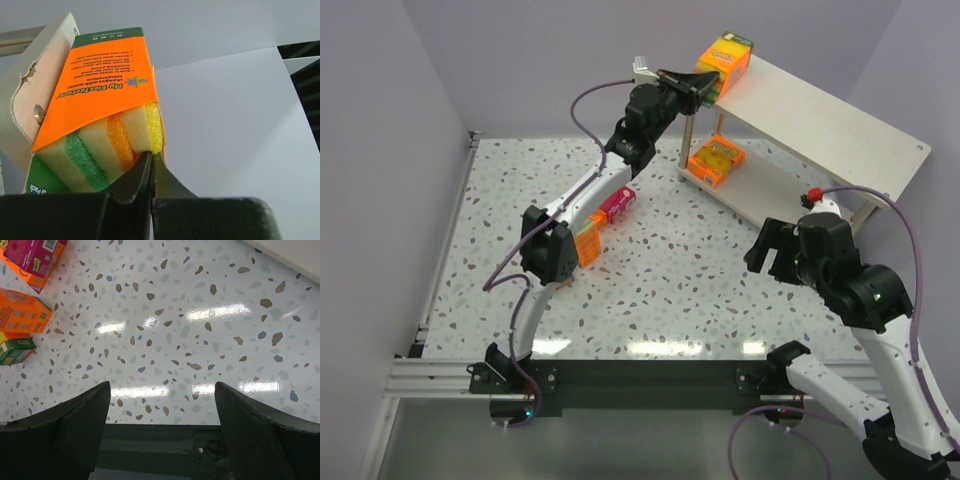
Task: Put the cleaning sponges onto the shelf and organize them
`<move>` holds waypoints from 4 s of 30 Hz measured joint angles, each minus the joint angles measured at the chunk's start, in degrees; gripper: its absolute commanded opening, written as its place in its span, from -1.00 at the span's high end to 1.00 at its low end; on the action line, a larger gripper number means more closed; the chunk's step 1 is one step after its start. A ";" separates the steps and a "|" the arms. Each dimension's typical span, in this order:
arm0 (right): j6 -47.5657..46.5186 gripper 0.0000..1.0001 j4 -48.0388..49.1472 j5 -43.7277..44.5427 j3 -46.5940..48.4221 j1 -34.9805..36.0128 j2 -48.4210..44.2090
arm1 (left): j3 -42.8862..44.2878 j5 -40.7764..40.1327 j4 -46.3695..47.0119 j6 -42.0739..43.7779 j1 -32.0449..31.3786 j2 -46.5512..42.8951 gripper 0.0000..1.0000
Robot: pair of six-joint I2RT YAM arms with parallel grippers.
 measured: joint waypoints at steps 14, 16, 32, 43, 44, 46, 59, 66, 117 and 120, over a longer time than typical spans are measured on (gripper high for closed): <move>0.02 -0.75 1.81 -0.22 -1.11 0.00 0.81 | 0.20 4.55 4.61 -1.33 0.26 1.31 0.67; 0.04 -0.75 1.88 -0.26 -1.14 0.00 0.79 | 0.20 4.76 5.16 -1.33 0.26 1.33 0.58; 0.04 -0.76 2.60 -0.72 -1.86 0.00 0.79 | -13.25 5.27 10.40 1.99 0.37 -7.17 0.00; -0.22 -0.76 4.37 -3.32 -3.93 0.00 1.77 | -42.69 3.76 0.66 20.50 7.69 -44.17 -0.11; -0.33 -0.76 4.74 -3.54 -3.96 0.00 2.12 | -44.26 2.27 -3.06 22.93 8.87 -47.56 -0.08; -0.63 -0.76 5.44 -3.98 -3.98 0.00 2.82 | -48.17 -1.31 -10.51 27.50 10.82 -53.66 0.10; -2.12 -0.75 8.50 -7.72 -5.90 0.00 5.66 | -74.03 -18.78 -42.53 41.55 12.81 -62.62 1.00; -2.56 -0.75 9.46 -9.25 -6.34 0.00 7.10 | -78.12 -14.25 -40.79 46.12 7.82 -62.66 1.00; -9.14 1.00 40.57 -25.44 2.12 10.12 52.52 | -97.61 -16.26 -49.22 19.76 -6.86 -66.86 1.00; -8.66 1.00 43.15 -25.33 5.25 10.49 58.75 | -97.59 -17.55 -45.46 19.89 -6.86 -63.39 1.00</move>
